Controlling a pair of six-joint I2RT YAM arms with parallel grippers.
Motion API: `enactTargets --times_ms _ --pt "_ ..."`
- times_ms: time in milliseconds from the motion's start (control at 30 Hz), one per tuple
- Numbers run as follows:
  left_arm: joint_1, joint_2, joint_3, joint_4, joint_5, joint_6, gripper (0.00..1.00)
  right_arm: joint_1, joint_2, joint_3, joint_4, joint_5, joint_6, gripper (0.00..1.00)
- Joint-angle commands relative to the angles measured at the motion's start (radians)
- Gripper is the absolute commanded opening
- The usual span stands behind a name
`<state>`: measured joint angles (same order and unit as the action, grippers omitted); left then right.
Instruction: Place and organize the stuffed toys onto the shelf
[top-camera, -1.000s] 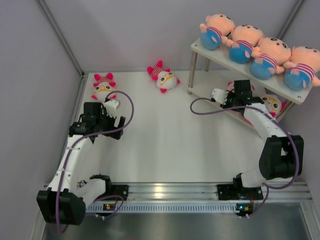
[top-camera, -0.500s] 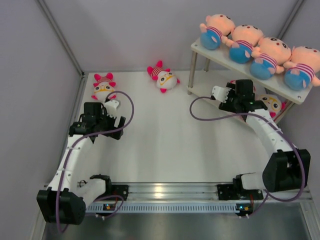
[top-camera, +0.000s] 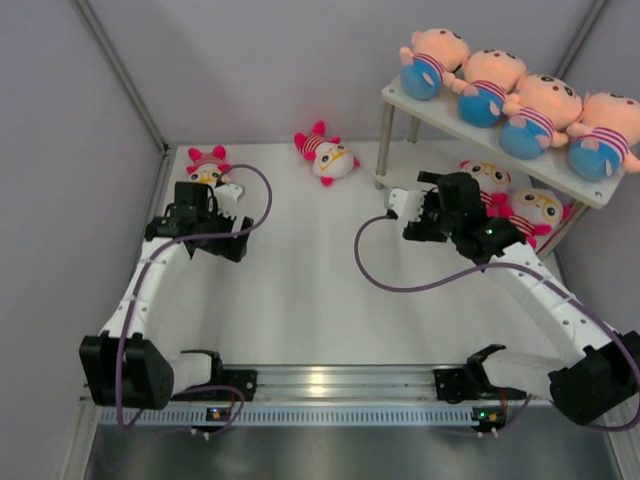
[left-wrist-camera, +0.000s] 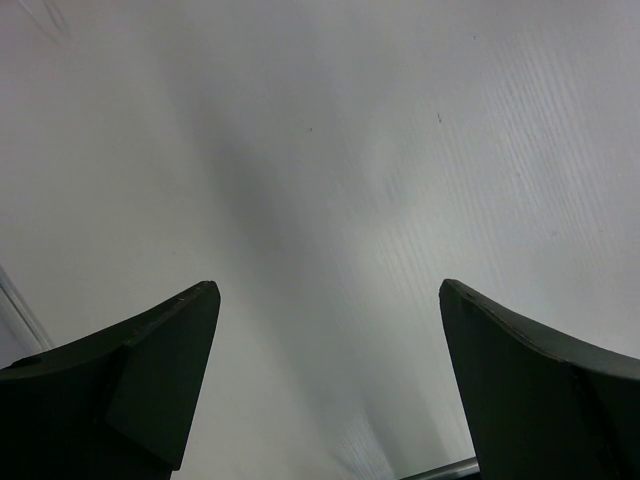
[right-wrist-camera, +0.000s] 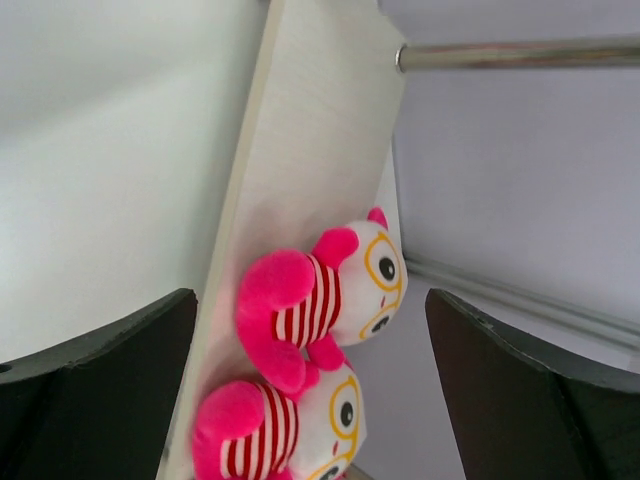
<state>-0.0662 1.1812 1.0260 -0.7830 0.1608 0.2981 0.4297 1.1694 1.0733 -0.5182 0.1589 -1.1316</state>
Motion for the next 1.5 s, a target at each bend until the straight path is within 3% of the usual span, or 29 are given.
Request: enactTargets --times_ms 0,133,233,367,500,733,933,1167,1267,1300,1367,1400,1467 --pt "0.003 0.115 0.164 0.041 0.032 -0.003 0.97 0.096 -0.068 0.027 0.033 -0.077 0.128 0.98" --pt "0.003 0.204 0.240 0.041 0.069 -0.068 0.97 0.210 -0.013 0.051 0.232 -0.234 0.329 0.99" --pt "0.005 0.213 0.217 0.041 0.056 -0.070 0.98 0.242 0.178 0.193 0.309 -0.315 0.474 0.99" --pt "0.014 0.186 0.181 0.041 -0.018 -0.045 0.98 0.248 0.573 0.512 0.261 -0.211 0.616 0.99" --pt "0.029 0.158 0.157 0.047 0.003 -0.043 0.98 0.248 0.873 0.892 0.169 -0.102 0.756 0.99" --pt "0.037 0.173 0.164 0.045 0.031 -0.047 0.98 0.199 1.223 1.140 0.288 0.057 0.967 0.99" --pt "0.039 0.190 0.160 0.045 0.048 -0.039 0.98 0.187 1.429 1.273 0.402 0.168 0.857 0.99" --pt "0.039 0.215 0.183 0.042 0.060 -0.042 0.98 0.175 1.492 1.347 0.475 0.203 0.747 0.99" --pt "0.039 0.233 0.207 0.042 0.057 -0.043 0.98 0.175 1.510 1.349 0.484 0.231 0.678 0.79" --pt "0.039 0.238 0.210 0.042 0.057 -0.045 0.98 0.173 1.515 1.352 0.492 0.229 0.646 0.67" --pt "0.039 0.245 0.217 0.042 0.057 -0.045 0.98 0.172 1.529 1.358 0.495 0.225 0.619 0.56" --pt "0.039 0.244 0.220 0.042 0.057 -0.045 0.98 0.169 1.536 1.358 0.494 0.206 0.601 0.54" --pt "0.039 0.242 0.221 0.042 0.057 -0.045 0.98 0.149 1.553 1.369 0.465 0.154 0.605 0.62"
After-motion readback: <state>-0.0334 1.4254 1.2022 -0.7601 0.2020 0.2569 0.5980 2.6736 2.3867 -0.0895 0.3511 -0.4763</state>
